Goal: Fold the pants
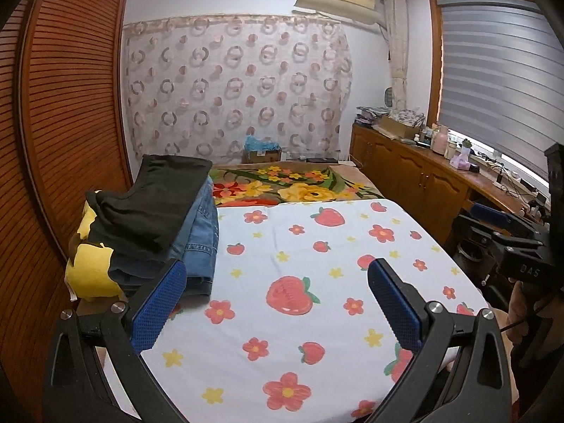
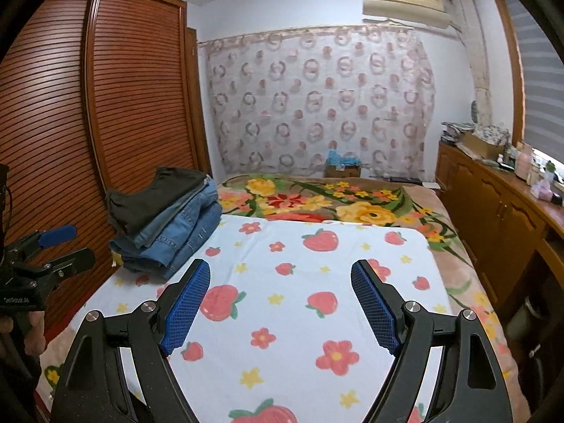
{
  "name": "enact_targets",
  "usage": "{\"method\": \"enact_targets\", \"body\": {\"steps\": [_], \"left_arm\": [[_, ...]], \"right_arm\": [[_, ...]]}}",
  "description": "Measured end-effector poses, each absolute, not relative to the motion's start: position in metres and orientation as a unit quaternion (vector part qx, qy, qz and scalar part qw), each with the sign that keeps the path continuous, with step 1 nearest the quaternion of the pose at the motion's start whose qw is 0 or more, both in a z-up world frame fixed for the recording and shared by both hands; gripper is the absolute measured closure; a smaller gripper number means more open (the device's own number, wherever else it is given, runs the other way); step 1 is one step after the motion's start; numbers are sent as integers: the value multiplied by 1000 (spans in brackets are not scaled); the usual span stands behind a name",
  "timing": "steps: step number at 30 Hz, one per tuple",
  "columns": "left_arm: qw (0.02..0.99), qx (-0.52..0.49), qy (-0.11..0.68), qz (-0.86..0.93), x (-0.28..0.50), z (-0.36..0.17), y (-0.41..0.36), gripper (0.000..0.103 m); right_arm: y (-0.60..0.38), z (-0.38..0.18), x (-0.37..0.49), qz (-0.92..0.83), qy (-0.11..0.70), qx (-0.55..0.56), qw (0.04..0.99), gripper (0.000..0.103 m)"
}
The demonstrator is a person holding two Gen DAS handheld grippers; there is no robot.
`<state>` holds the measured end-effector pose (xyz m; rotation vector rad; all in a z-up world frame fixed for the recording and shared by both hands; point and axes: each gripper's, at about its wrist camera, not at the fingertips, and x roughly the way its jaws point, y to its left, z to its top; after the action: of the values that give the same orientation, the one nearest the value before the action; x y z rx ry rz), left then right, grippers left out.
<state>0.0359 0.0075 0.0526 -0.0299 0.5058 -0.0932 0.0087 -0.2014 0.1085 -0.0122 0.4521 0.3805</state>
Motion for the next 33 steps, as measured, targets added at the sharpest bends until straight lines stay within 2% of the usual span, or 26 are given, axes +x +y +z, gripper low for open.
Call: {"method": "enact_targets", "body": {"steps": [15,33], "left_arm": [[973,-3,224,-52,23,77,-18,0],[981,-14,188,-36,4,104,-5,0]], "right_arm": [[-197,125,-29,150,194,3,969,19],[-195,116,-55,140,164,1,977,19]]}}
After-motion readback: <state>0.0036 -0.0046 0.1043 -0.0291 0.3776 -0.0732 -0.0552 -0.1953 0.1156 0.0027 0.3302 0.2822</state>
